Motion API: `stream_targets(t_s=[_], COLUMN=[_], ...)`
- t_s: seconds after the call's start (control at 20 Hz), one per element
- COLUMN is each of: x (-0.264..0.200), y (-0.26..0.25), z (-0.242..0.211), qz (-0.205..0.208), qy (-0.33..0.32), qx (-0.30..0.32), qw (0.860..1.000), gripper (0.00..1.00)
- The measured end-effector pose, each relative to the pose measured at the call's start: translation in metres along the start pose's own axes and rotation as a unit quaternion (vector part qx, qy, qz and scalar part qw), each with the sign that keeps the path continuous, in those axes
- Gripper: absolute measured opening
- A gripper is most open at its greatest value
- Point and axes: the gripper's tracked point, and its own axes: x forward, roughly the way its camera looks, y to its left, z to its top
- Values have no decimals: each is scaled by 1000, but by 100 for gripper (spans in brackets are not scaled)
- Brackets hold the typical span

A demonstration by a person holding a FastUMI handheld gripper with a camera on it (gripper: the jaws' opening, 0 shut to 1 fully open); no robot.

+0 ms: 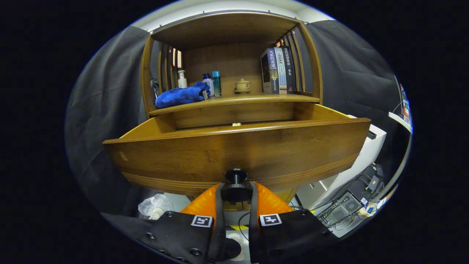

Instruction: Pull open the drawer, take out the items inside it, and place them on the countertop above the cabinet.

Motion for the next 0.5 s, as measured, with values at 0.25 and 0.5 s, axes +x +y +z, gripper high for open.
stream_targets(t_s=[0.25,0.5], x=[-18,-17], y=[-2,1], z=[-10,-9], qz=[-5,-7], qy=[11,19], qx=[2,-2], qw=[1000,1000], gripper=[33,40])
